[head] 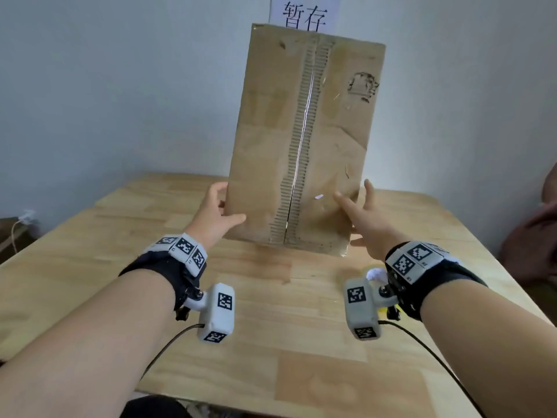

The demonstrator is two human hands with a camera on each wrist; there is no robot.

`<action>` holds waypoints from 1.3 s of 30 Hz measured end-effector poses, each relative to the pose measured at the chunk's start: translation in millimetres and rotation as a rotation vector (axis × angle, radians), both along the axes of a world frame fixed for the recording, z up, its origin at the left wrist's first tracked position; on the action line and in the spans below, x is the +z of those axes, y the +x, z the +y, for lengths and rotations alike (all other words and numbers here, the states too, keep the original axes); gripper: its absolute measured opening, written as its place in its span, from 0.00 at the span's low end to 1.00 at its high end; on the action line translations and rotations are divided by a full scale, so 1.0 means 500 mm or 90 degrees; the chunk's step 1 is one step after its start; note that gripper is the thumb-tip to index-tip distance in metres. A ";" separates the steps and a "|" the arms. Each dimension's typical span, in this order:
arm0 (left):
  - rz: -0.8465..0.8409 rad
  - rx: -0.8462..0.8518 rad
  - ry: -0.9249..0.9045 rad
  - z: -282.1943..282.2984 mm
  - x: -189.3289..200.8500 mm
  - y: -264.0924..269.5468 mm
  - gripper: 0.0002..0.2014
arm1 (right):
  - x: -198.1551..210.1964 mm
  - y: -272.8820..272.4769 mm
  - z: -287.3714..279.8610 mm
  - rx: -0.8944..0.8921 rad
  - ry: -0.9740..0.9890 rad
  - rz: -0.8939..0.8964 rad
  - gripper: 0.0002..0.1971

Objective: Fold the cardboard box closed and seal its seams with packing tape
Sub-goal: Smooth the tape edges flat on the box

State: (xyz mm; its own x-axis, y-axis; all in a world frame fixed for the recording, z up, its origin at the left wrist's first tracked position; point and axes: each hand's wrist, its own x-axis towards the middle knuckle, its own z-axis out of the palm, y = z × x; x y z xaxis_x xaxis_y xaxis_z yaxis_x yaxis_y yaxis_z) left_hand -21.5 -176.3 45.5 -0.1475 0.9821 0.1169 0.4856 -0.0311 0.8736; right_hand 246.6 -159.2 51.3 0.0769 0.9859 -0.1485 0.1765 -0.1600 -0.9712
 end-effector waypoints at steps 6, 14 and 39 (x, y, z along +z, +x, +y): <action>-0.029 0.061 -0.236 -0.024 -0.040 0.007 0.47 | -0.012 -0.031 -0.011 0.050 -0.089 -0.115 0.42; -0.194 0.134 0.134 -0.014 0.124 0.020 0.37 | 0.103 -0.051 0.006 -0.051 0.201 0.060 0.50; -0.235 -0.053 0.069 -0.043 0.229 -0.006 0.23 | 0.252 0.008 -0.063 -0.007 0.132 0.039 0.29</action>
State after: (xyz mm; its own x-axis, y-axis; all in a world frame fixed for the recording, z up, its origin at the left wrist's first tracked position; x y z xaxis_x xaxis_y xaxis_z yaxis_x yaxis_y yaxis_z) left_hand -24.7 -197.8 160.2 -0.1194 0.9774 0.1743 0.1313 -0.1584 0.9786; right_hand 250.8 -190.7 177.1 0.0843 0.9950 0.0534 0.1148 0.0435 -0.9924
